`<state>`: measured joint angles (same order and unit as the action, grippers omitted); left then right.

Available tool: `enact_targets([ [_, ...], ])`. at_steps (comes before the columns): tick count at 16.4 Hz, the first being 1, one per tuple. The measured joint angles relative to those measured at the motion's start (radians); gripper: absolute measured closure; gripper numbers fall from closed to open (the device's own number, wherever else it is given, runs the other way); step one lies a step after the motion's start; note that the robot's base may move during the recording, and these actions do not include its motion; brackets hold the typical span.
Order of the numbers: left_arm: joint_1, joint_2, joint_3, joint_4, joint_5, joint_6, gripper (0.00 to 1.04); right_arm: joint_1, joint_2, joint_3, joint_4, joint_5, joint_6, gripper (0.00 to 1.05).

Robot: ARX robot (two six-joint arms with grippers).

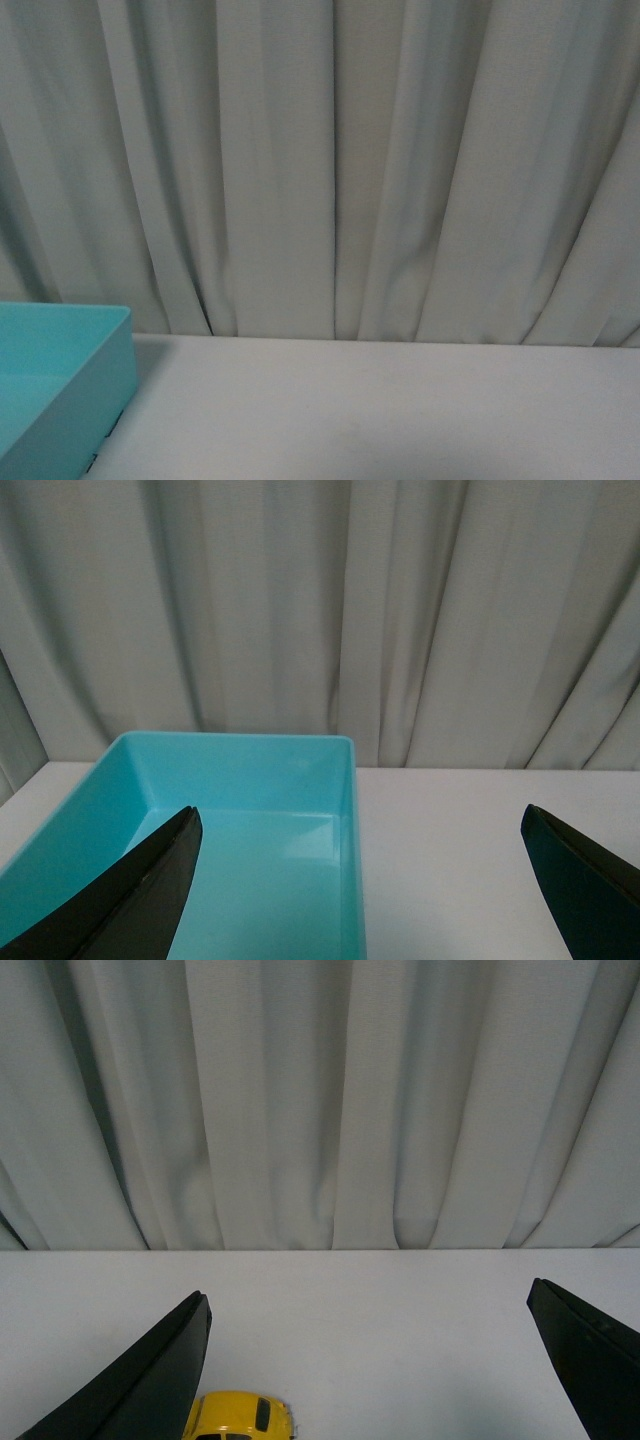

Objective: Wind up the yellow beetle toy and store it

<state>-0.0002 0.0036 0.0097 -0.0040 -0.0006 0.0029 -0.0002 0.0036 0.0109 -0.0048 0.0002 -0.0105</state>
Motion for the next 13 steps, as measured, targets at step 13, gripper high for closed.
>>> enact_targets([
  [13, 0.0, 0.0, 0.0, 0.0, -0.001, 0.0, 0.07, -0.036, 0.026, 0.001, 0.013, -0.081, 0.024, 0.07],
])
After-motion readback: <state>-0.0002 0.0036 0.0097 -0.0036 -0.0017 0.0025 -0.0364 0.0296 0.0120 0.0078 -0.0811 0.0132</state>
